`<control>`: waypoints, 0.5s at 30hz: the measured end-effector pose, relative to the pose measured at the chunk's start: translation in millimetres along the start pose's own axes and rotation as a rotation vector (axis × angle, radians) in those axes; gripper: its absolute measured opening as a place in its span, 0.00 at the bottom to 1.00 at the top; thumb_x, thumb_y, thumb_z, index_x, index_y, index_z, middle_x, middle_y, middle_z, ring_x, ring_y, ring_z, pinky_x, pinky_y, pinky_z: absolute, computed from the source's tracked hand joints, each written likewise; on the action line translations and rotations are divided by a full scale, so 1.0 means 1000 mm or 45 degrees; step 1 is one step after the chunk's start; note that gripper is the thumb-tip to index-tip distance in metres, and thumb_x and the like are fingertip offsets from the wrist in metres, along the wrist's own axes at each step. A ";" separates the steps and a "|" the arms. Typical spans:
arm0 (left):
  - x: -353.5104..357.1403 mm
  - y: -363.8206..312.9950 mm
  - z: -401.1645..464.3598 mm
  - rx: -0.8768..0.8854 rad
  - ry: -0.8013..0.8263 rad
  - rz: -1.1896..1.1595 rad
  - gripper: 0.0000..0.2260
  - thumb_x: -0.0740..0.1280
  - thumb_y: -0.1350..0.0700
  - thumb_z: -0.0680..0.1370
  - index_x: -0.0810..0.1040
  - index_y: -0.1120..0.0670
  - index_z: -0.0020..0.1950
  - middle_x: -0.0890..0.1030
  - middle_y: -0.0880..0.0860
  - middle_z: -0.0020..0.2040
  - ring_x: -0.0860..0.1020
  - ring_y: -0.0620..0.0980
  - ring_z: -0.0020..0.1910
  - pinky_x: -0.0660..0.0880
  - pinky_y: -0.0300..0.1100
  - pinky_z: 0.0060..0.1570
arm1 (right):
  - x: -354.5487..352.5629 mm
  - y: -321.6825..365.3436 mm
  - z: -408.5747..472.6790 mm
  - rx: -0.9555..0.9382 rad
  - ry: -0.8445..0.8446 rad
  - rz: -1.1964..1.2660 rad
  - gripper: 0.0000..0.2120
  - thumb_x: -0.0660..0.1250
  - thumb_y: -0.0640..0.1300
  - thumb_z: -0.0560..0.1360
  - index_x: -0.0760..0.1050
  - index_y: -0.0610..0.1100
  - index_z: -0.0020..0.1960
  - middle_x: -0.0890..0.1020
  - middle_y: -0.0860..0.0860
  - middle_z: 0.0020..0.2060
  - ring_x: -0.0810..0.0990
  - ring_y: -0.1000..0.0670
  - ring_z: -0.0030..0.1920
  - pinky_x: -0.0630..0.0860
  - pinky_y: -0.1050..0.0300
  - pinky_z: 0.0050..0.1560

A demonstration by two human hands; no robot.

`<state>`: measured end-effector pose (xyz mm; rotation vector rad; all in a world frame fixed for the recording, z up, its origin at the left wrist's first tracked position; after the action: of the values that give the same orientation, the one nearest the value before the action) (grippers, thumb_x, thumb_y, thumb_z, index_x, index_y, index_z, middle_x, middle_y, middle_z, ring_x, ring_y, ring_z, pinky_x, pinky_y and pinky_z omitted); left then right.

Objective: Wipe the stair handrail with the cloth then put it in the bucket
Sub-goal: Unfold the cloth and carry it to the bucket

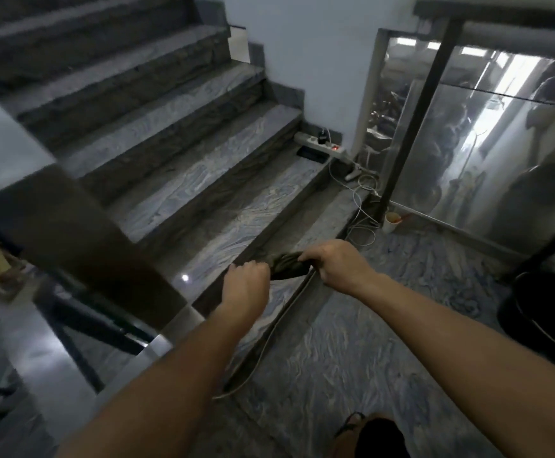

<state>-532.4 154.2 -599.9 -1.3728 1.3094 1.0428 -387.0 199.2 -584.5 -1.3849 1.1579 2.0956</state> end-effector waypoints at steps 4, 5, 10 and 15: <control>-0.043 -0.042 0.066 -0.009 0.212 -0.354 0.04 0.64 0.56 0.77 0.79 0.52 0.48 0.81 0.55 0.45 0.80 0.54 0.45 0.79 0.52 0.48 | -0.060 -0.077 -0.001 0.373 0.135 0.238 0.15 0.62 0.33 0.71 0.76 0.53 0.48 0.79 0.48 0.44 0.77 0.50 0.37 0.74 0.56 0.37; -0.057 -0.056 0.080 0.003 0.251 -0.425 0.04 0.64 0.56 0.77 0.79 0.51 0.48 0.81 0.55 0.44 0.80 0.54 0.44 0.79 0.52 0.49 | -0.076 -0.094 -0.001 0.429 0.135 0.275 0.16 0.60 0.34 0.69 0.72 0.55 0.45 0.78 0.49 0.44 0.77 0.48 0.38 0.75 0.53 0.36; -0.126 -0.129 0.135 0.161 0.346 -0.566 0.06 0.64 0.56 0.78 0.77 0.55 0.53 0.79 0.57 0.50 0.78 0.56 0.50 0.76 0.55 0.54 | -0.166 -0.155 -0.002 0.612 0.020 0.394 0.14 0.61 0.34 0.65 0.71 0.52 0.42 0.75 0.51 0.44 0.76 0.47 0.45 0.76 0.52 0.40; -0.173 -0.193 0.182 0.252 0.421 -0.714 0.08 0.65 0.55 0.77 0.76 0.54 0.55 0.78 0.55 0.49 0.78 0.53 0.47 0.78 0.48 0.47 | -0.234 -0.218 -0.018 0.877 -0.193 0.423 0.10 0.68 0.37 0.65 0.73 0.50 0.39 0.79 0.51 0.41 0.78 0.49 0.43 0.76 0.55 0.42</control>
<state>-347.5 364.5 -452.5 -1.6686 1.1158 0.3090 -123.8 343.5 -473.4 -0.7381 1.8972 1.6817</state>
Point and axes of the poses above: each hand's wrist, its own z-axis towards the middle knuckle, its own x-axis out of the palm, y = z × x, the point moved 7 cm from there along z, towards the middle knuckle
